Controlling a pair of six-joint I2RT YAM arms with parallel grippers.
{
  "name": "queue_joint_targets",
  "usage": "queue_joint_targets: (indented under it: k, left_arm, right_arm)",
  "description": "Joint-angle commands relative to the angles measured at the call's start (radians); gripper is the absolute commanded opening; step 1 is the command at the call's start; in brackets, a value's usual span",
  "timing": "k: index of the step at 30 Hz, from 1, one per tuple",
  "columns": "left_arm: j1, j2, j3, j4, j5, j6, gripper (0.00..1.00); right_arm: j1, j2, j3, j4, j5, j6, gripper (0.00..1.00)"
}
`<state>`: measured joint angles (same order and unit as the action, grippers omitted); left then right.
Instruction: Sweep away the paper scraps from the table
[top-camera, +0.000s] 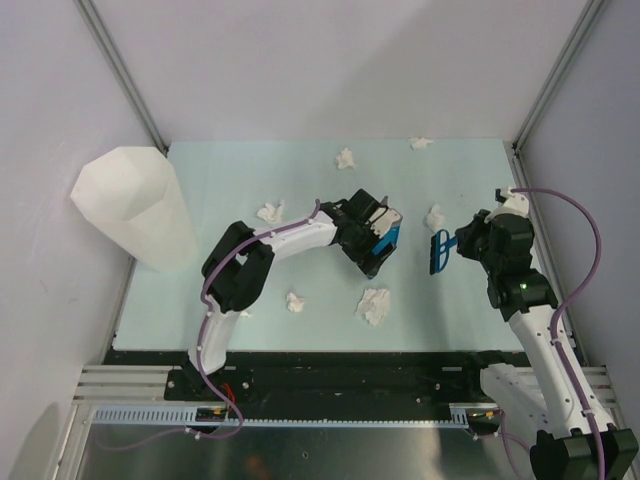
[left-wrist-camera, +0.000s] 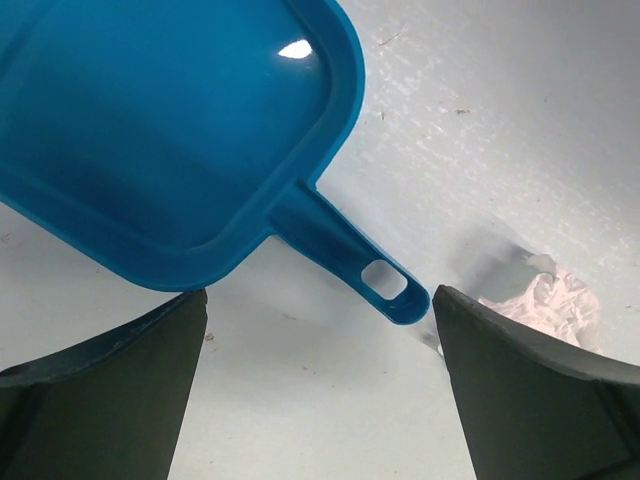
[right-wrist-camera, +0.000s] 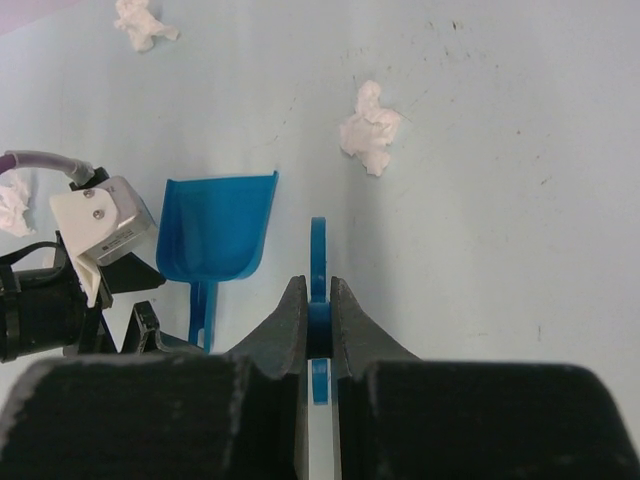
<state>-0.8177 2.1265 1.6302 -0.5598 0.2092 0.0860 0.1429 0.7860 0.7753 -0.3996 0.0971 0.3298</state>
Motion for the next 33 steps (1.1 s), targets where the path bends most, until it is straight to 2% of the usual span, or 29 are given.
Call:
queue_joint_targets:
  k: [1, 5, 11, 20, 23, 29, 30, 32, 33]
  left_arm:
    - [-0.014, -0.086, 0.043, 0.009, 0.052, -0.061, 1.00]
    - [-0.017, -0.089, 0.045, 0.011, 0.045, -0.116, 1.00]
    - [-0.020, -0.001, 0.056, 0.012, 0.016, -0.158, 0.98]
    - [-0.020, 0.079, 0.069, 0.012, -0.019, -0.147, 0.82]
    - [-0.015, 0.090, 0.063, 0.012, -0.031, -0.137, 0.71]
    - [0.017, 0.029, 0.007, 0.014, -0.044, -0.111, 0.41]
    - [0.031, 0.021, 0.003, 0.014, -0.050, -0.108, 0.31]
    - [0.048, 0.006, 0.010, 0.015, -0.063, -0.100, 0.18]
    - [0.063, 0.001, 0.023, 0.017, -0.071, -0.094, 0.02]
  right_arm:
    - [0.004, 0.019, 0.025, 0.024, -0.003, -0.020, 0.00]
    - [0.004, 0.019, 0.025, 0.024, -0.007, -0.020, 0.00]
    - [0.004, 0.005, 0.025, 0.019, -0.003, -0.020, 0.00]
    - [0.004, 0.006, 0.025, 0.019, -0.010, -0.023, 0.00]
    - [0.004, -0.004, 0.025, 0.019, -0.013, -0.023, 0.00]
    - [0.004, -0.018, 0.025, 0.028, -0.011, -0.025, 0.00]
    - [0.004, -0.018, 0.027, 0.031, -0.008, -0.025, 0.00]
    - [0.004, -0.010, 0.025, 0.039, -0.003, -0.025, 0.00]
    - [0.004, -0.008, 0.025, 0.045, -0.010, -0.026, 0.00]
